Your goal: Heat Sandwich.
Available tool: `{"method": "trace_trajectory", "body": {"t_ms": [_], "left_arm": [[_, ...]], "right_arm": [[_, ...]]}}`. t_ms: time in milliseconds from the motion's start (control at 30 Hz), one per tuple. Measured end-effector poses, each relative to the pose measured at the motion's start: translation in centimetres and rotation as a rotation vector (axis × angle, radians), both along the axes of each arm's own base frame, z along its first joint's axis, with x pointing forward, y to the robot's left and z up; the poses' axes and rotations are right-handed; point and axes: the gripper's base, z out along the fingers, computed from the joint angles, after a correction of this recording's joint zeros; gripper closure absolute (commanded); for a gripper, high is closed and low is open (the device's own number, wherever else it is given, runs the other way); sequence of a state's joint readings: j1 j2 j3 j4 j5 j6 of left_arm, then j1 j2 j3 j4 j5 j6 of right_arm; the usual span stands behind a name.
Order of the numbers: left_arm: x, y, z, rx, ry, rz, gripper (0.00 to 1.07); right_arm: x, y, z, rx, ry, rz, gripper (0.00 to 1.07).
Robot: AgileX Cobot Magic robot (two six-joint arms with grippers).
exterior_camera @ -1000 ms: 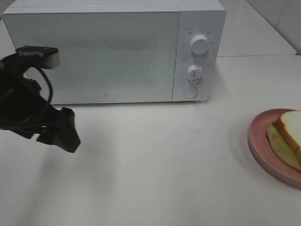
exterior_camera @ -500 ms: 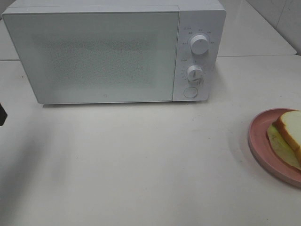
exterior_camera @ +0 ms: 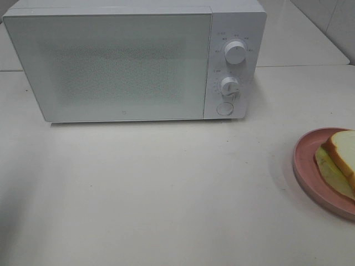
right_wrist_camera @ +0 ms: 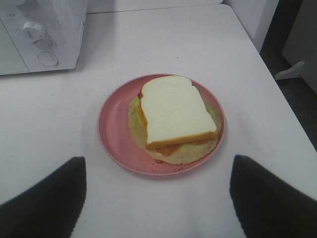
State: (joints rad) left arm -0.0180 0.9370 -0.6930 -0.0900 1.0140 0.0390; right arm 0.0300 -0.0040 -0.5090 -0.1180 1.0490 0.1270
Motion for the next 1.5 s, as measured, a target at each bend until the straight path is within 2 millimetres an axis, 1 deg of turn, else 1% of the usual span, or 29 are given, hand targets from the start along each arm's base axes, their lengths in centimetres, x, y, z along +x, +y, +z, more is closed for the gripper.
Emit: {"method": "trace_trajectory", "body": {"t_ms": [33,67,100,133,167,200,267,300,333,400,433,467,500,567,600,633,733,767,800,867,967,1500], "left_arm": [[-1.4,0.0,-0.1,-0.001,-0.033,0.000,0.10],[-2.2,0.0,-0.1,-0.001,-0.054,0.000,0.10],[-2.8,0.1,-0.1,-0.001,-0.072,0.000,0.10],[-2.8,0.1,-0.1,-0.001,-0.072,0.000,0.10],[-3.6,0.1,-0.2,-0.002,-0.095,0.000,0.10],[-5.1,0.1,-0.2,-0.003,-0.148,0.000,0.10],[-6.5,0.1,-0.3,-0.004,-0.203,0.000,0.10],[-6.5,0.1,-0.3,-0.004,-0.203,0.000,0.10],[-7.7,0.1,-0.2,-0.003,-0.266,-0.004,0.10],[-9.1,0.2,0.1,0.000,-0.343,-0.010,0.10],[-9.1,0.2,0.1,0.000,-0.343,-0.010,0.10],[-9.7,0.2,0.2,0.002,-0.380,-0.013,0.10],[-10.8,0.2,0.2,0.006,-0.440,-0.020,0.10],[-12.0,0.2,0.4,0.007,-0.503,-0.023,0.10],[-12.0,0.2,0.4,0.007,-0.503,-0.023,0.10],[-12.9,0.2,0.5,0.008,-0.557,-0.024,0.10],[-14.0,0.2,0.6,0.008,-0.628,-0.025,0.10],[-14.0,0.2,0.6,0.008,-0.628,-0.025,0.10],[-14.6,0.3,0.6,0.009,-0.664,-0.025,0.10],[-15.1,0.3,0.6,0.009,-0.695,-0.025,0.10],[-15.5,0.3,0.6,0.009,-0.719,-0.025,0.10],[-15.5,0.3,0.6,0.009,-0.720,-0.025,0.10]], "right_arm": [[0.0,0.0,0.0,0.000,0.000,0.000,0.31],[0.0,0.0,0.0,0.000,0.000,0.000,0.31],[0.0,0.0,0.0,0.000,0.000,0.000,0.31],[0.0,0.0,0.0,0.000,0.000,0.000,0.31],[0.0,0.0,0.0,0.000,0.000,0.000,0.31],[0.0,0.0,0.0,0.000,0.000,0.000,0.31],[0.0,0.0,0.0,0.000,0.000,0.000,0.31],[0.0,0.0,0.0,0.000,0.000,0.000,0.31],[0.0,0.0,0.0,0.000,0.000,0.000,0.31],[0.0,0.0,0.0,0.000,0.000,0.000,0.31],[0.0,0.0,0.0,0.000,0.000,0.000,0.31],[0.0,0.0,0.0,0.000,0.000,0.000,0.31],[0.0,0.0,0.0,0.000,0.000,0.000,0.31],[0.0,0.0,0.0,0.000,0.000,0.000,0.31],[0.0,0.0,0.0,0.000,0.000,0.000,0.31],[0.0,0.0,0.0,0.000,0.000,0.000,0.31],[0.0,0.0,0.0,0.000,0.000,0.000,0.31],[0.0,0.0,0.0,0.000,0.000,0.000,0.31],[0.0,0.0,0.0,0.000,0.000,0.000,0.31],[0.0,0.0,0.0,0.000,0.000,0.000,0.31],[0.0,0.0,0.0,0.000,0.000,0.000,0.31],[0.0,0.0,0.0,0.000,0.000,0.000,0.31]]}}
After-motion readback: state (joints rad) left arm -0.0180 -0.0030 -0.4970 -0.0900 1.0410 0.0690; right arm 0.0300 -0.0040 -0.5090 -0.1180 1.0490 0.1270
